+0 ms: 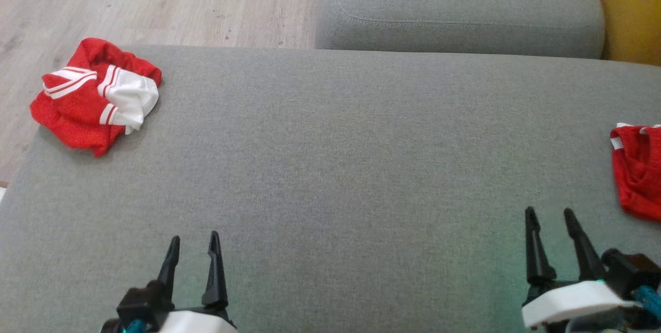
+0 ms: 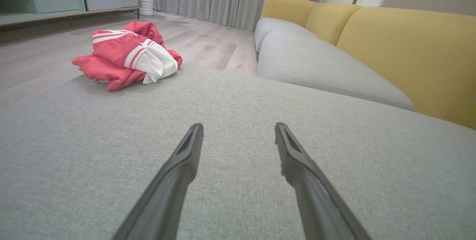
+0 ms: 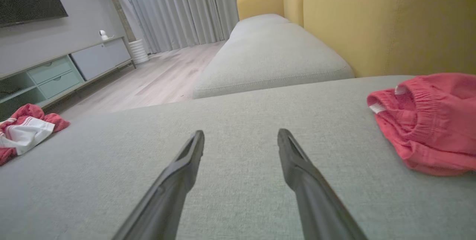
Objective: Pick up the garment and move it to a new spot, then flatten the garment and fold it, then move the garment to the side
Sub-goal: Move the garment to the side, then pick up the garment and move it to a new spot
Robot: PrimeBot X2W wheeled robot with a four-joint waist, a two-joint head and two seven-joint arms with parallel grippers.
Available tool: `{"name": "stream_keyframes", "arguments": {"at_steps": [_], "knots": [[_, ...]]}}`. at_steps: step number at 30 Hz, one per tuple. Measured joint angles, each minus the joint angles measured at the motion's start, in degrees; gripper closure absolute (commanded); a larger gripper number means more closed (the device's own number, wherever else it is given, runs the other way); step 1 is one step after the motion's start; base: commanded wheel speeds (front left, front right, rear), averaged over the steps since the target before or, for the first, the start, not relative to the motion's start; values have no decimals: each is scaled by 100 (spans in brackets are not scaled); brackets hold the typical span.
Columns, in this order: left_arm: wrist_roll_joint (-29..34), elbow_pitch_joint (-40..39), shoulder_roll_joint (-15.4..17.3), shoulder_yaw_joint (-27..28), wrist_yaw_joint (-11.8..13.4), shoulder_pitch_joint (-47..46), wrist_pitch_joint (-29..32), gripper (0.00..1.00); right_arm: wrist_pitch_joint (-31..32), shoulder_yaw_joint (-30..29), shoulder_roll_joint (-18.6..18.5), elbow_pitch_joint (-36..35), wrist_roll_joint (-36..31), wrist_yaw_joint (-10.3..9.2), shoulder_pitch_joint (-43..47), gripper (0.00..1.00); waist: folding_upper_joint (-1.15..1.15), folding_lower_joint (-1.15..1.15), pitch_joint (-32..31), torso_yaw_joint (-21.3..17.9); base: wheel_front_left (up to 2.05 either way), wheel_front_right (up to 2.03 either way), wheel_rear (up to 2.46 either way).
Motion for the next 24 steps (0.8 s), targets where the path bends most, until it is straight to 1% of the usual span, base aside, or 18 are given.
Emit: {"name": "stream_keyframes", "arguments": {"at_steps": [7,15,20,24], "knots": [[0,30,1,-103,-8,0,18,0,25,230,1,-137,60,0,130,0,0,1,2,-16,0,0,0],[0,51,0,-149,-9,-5,21,0,65,241,1,-192,59,0,131,0,0,1,33,26,0,0,0],[-9,51,-1,-135,-5,-31,22,0,82,234,1,-267,13,0,138,0,0,1,78,244,0,0,0],[-9,45,40,-76,5,-96,16,0,82,230,1,-286,86,0,140,0,0,1,82,590,0,0,0]]}}
